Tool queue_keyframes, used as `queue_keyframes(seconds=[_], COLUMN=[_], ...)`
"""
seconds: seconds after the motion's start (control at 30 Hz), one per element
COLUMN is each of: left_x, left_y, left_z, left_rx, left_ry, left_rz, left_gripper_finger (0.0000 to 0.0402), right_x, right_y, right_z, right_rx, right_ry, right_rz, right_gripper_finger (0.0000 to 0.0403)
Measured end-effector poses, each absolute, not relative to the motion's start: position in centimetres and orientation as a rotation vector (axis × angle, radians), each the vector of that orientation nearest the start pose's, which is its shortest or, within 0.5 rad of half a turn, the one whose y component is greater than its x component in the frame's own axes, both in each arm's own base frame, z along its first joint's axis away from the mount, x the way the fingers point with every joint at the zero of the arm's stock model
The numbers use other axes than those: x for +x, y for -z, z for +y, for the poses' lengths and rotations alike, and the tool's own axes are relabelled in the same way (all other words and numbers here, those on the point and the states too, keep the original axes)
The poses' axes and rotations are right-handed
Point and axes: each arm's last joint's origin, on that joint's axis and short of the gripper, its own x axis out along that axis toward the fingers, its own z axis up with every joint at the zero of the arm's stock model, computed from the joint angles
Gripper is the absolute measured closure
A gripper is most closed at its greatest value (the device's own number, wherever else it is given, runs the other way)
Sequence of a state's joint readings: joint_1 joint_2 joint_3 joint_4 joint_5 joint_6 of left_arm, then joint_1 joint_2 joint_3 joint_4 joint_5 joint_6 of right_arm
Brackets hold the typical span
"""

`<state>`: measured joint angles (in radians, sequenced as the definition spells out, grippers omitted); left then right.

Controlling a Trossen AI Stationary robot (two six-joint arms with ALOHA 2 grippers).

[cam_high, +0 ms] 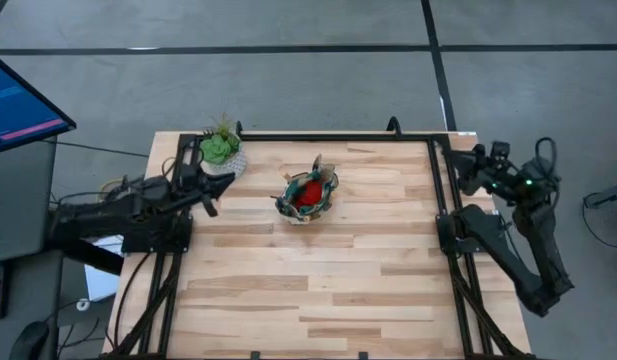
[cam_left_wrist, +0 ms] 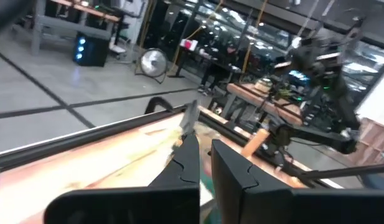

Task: Pick & Place Garden tools in Gardening bag
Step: Return to Home Position

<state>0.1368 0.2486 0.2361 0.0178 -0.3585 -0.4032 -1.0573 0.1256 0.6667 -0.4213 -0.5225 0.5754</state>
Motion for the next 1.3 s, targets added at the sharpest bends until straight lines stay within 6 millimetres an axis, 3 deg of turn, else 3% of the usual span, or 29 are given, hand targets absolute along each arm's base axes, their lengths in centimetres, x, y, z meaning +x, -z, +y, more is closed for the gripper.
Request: queue_keyframes(seconds=[0.23,0.53,0.63,0.8,0.93,1.07,1.3], left_x=[10.4,10.1,10.0,9.8,8.6,6.9,7.4], left_y=[-22.7,-22.7,-22.7,-22.8,-23.5,-23.5,-22.5], left_z=[0.6,-1.0,-1.2,-1.2,-0.8,-0.2,-0.5], left_rx=[-0.382,-0.373,-0.373,-0.327,-0.295,-0.289,-0.272], left_ry=[-0.478,-0.494,-0.493,-0.498,-0.471,-0.459,-0.402], left_rz=[-0.115,-0.107,-0.107,-0.111,-0.164,-0.198,-0.102], left_gripper_finger=[0.0401,0.0401,0.0401,0.0401,0.0401,0.0401,0.0401], right_x=[3.9,7.0,8.8,11.3,11.0,9.9,8.1], right_y=[-28.2,-24.3,-24.1,-24.3,-25.7,-25.2,-24.1], right_z=[-4.0,-5.1,-4.8,-3.8,-3.4,-3.3,-2.6], right_rx=[0.604,0.704,0.657,0.425,0.319,0.327,0.306], right_ry=[0.540,0.380,0.324,0.300,0.252,0.238,0.217], right_rz=[-0.170,-0.124,-0.132,-0.095,-0.135,-0.102,-0.143], right_gripper_finger=[0.0403,0.0403,0.0403,0.0403,0.0403,0.0403,0.0403])
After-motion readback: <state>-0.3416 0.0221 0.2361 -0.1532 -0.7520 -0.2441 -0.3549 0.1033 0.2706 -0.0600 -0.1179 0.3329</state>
